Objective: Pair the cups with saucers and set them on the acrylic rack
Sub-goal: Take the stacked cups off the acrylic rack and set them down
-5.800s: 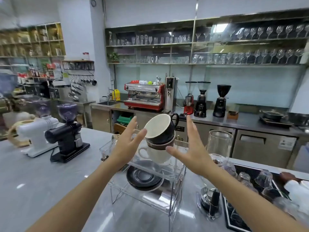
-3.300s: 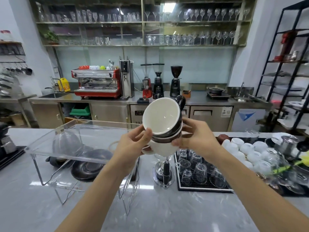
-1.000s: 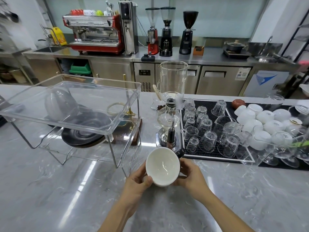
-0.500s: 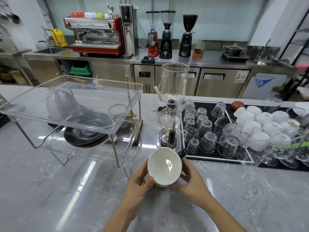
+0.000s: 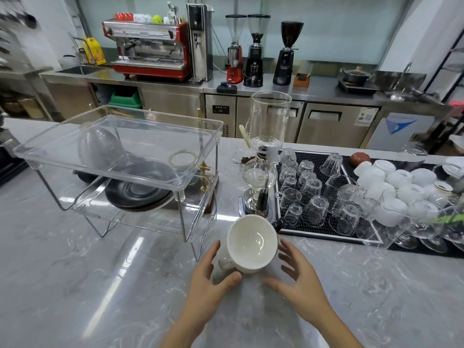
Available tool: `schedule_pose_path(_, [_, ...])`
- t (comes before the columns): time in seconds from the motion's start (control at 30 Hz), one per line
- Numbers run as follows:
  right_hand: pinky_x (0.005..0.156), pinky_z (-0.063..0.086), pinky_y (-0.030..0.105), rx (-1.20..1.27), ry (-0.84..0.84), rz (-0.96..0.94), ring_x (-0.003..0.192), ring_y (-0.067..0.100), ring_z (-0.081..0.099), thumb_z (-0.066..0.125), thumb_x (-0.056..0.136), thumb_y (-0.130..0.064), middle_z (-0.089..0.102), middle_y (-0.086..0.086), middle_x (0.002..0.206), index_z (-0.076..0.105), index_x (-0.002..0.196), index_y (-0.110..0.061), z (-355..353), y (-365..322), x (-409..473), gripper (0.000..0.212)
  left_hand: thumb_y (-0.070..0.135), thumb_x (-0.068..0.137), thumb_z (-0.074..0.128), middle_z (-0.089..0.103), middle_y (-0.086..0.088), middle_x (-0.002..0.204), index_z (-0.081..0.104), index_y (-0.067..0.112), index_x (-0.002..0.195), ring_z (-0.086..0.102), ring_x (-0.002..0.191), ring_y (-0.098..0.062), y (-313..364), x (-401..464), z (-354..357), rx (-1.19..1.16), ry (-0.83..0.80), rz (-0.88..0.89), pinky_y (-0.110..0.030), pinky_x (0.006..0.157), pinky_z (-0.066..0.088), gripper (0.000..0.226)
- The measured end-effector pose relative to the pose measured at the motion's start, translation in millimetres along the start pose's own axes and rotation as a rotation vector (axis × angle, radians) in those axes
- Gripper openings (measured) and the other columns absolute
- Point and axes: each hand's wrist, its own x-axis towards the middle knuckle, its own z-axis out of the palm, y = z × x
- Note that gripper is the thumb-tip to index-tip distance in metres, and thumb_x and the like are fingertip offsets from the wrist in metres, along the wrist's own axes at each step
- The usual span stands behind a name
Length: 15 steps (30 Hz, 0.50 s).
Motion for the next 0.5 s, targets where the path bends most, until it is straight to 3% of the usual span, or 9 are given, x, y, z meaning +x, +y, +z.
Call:
schedule_pose_path(0.13, [0.102,0.047,0.021,-0.192,0.011,-0.074,0.12,-0.009,0.055,0.089,0.069,-0.033,0.057,-0.023,0.132,0.052,0.135,-0.034,1.7,0.5,-26.1,0.076,0.056,0.073,0.076,0.041,0.029,0.149,0.045,0.041,0.144,0.029,0.136,0.021,-5.7,-23.9,-10.6,0.349,0.125,0.188,-0.022,0.115,0.028,0.079])
schedule_pose_path(0.27, [0.105,0.028,0.001,-0.416,-0.007,-0.22,0.129,0.002,0.051,0.085,0.075,-0.038,0.054,-0.017,0.137,0.059,0.136,-0.022,17.4,1.2,-49.4,0.067,0.044,0.083,0.078,0.046,0.004,0.154,0.056,0.019,0.143,0.037,0.146,-0.012,-16.5,-47.0,-19.7,0.638,0.171,0.326,-0.037,0.117,0.034,0.069])
schedule_pose_path(0.33, [0.109,0.025,0.006,-0.505,-0.045,-0.278,0.13,0.005,0.048,0.082,0.077,-0.042,0.051,-0.014,0.139,0.06,0.136,-0.018,30.5,-3.7,-59.6,0.068,0.048,0.083,0.07,0.057,-0.009,0.146,0.063,0.01,0.136,0.048,0.139,-0.031,-20.1,-56.4,-24.1,0.78,0.182,0.402,-0.052,0.108,0.044,0.066])
schedule_pose_path(0.4, [0.112,0.027,0.016,-0.598,-0.094,-0.322,0.126,0.019,0.059,0.082,0.073,-0.042,0.061,-0.002,0.137,0.066,0.131,-0.011,43.6,-9.8,-66.8,0.068,0.053,0.082,0.06,0.062,-0.014,0.14,0.067,0.008,0.131,0.056,0.131,-0.038,-21.5,-65.1,-30.8,0.87,0.204,0.416,-0.059,0.099,0.051,0.066])
schedule_pose_path(0.5, [0.113,0.02,0.023,-0.702,-0.117,-0.361,0.12,0.031,0.066,0.086,0.064,-0.041,0.068,0.009,0.131,0.071,0.124,-0.005,63.4,-20.3,-72.1,0.072,0.057,0.085,0.055,0.061,-0.014,0.141,0.066,0.01,0.132,0.056,0.131,-0.038,-23.8,-75.7,-46.8,0.916,0.24,0.377,-0.051,0.104,0.045,0.067])
